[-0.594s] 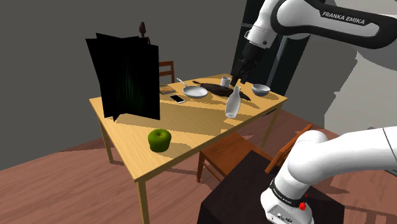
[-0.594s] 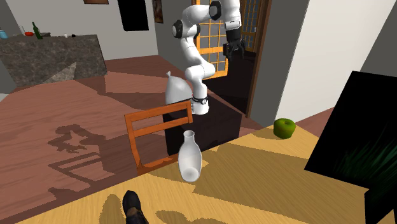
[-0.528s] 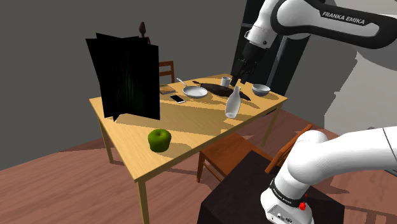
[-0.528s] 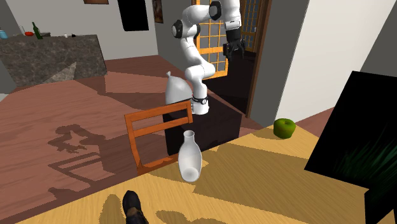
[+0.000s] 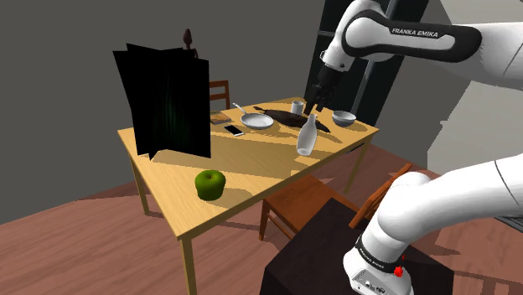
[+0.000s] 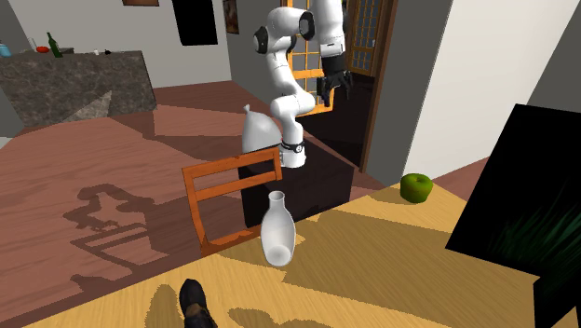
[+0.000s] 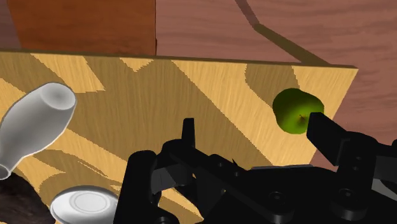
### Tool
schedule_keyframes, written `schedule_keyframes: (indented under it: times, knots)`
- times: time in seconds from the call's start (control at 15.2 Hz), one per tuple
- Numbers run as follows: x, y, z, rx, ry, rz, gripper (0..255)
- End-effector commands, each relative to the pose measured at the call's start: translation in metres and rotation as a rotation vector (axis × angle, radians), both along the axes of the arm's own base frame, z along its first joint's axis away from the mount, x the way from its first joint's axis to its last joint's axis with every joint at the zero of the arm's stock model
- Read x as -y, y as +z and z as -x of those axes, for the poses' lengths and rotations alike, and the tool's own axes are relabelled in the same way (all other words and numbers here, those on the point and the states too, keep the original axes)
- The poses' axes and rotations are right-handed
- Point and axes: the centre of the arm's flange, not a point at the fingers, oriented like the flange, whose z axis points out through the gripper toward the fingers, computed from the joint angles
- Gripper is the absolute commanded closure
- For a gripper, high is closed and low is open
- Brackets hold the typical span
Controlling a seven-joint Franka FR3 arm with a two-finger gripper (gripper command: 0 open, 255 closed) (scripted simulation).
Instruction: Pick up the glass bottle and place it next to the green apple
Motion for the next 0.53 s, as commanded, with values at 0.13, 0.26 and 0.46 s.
schedule_keyframes:
  times: [0.13,0.26,0.46]
  knots:
    - [0.044,-0.022,-0.020,-0.002,-0.003,0.013,0]
    - [0.065,-0.031,-0.030,-0.004,-0.005,0.020,0]
    - [0.097,-0.046,-0.045,-0.006,-0.007,0.029,0]
